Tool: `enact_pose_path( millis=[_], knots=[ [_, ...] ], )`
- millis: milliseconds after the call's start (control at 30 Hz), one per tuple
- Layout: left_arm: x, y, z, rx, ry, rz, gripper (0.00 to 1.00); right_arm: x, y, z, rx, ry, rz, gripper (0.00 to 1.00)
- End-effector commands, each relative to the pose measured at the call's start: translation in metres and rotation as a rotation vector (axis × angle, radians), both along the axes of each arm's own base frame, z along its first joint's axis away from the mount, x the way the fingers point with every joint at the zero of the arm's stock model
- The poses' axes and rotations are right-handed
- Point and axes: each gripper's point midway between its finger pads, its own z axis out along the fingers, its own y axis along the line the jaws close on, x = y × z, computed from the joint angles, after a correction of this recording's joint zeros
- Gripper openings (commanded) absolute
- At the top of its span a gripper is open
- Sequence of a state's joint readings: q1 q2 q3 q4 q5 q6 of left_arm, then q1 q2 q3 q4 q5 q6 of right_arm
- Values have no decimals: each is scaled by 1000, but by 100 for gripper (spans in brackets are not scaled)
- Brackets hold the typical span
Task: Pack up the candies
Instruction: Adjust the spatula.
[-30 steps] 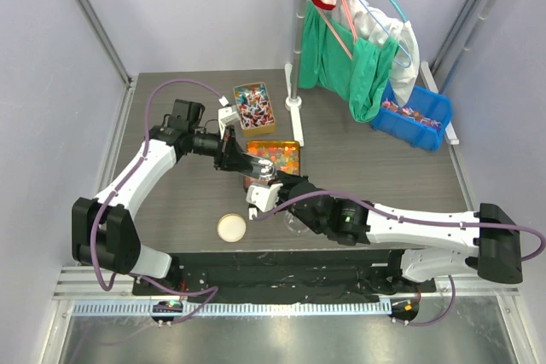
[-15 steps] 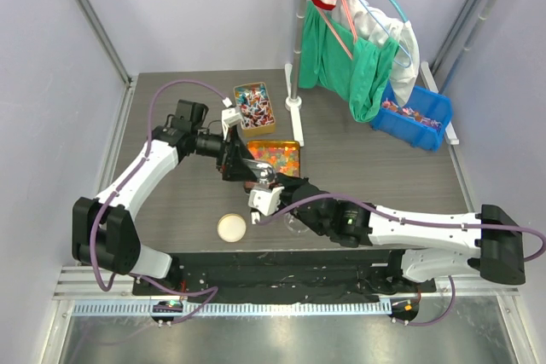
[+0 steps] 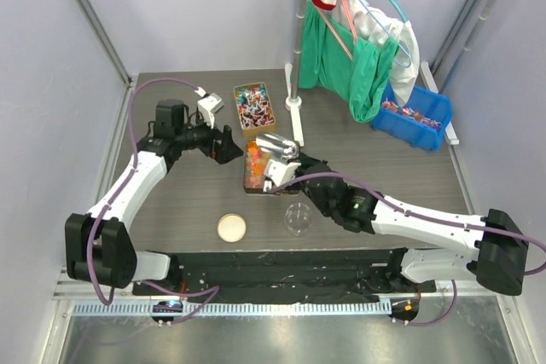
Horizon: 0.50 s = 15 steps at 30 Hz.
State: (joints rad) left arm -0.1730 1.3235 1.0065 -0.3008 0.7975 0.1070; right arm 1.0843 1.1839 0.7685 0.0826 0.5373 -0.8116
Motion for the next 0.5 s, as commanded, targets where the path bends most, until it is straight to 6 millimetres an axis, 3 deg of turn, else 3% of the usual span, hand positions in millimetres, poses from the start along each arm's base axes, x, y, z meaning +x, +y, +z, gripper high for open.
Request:
enact_pose_path(
  millis=[0, 167, 233, 300, 400, 467],
  knots=[
    [47, 33, -28, 227, -95, 253, 100, 18, -24, 65, 201, -100, -112, 1],
    [54, 34, -69, 386, -66, 280, 100, 24, -45, 85, 270, -135, -165, 1],
    [56, 37, -75, 420, -64, 295, 90, 23, -50, 91, 291, -145, -173, 1],
    [58, 41, -81, 457, -58, 306, 74, 23, -52, 93, 301, -151, -174, 1],
    [61, 45, -83, 488, -56, 315, 35, 21, -54, 96, 313, -159, -172, 1],
    [61, 45, -85, 500, -55, 317, 20, 21, -55, 97, 317, -162, -172, 1]
  ],
)
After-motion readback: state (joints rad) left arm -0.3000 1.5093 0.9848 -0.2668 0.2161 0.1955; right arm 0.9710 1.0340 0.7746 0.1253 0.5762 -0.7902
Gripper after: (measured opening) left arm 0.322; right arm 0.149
